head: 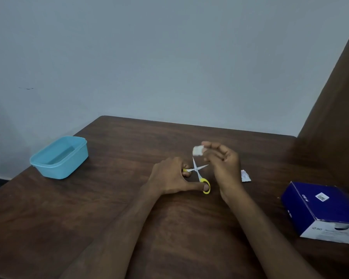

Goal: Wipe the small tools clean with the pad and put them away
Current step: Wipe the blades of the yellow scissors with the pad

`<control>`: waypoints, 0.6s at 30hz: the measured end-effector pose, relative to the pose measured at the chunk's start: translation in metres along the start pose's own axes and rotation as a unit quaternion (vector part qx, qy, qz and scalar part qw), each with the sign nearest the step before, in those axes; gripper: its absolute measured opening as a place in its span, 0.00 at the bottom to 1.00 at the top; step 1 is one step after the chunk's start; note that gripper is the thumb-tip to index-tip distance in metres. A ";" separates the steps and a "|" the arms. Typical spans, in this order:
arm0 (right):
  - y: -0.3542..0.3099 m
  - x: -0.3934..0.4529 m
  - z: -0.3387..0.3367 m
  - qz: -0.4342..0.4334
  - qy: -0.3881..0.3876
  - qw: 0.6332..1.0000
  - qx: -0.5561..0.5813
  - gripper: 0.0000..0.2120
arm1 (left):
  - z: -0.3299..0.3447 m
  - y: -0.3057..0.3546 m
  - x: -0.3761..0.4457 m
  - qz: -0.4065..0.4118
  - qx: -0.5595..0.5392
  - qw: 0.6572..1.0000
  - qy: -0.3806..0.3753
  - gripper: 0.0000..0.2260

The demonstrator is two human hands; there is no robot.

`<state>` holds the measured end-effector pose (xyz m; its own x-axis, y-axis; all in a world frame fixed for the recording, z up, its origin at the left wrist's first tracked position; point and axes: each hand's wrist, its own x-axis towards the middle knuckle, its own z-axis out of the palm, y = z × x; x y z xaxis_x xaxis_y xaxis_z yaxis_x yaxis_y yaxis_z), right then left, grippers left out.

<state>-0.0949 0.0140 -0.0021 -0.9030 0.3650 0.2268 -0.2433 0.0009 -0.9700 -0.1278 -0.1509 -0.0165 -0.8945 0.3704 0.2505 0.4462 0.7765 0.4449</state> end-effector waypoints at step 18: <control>0.007 0.004 -0.006 0.069 0.017 0.989 0.126 0.13 | 0.006 -0.007 0.009 -0.061 -0.090 0.994 0.001 0.40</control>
<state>-0.0978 0.0211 -0.0089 -0.9223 0.3768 0.0866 -0.2032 -0.2820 -0.9376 -0.1395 -0.1497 -0.0220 -0.9425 0.2771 0.1867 0.3319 0.7123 0.6185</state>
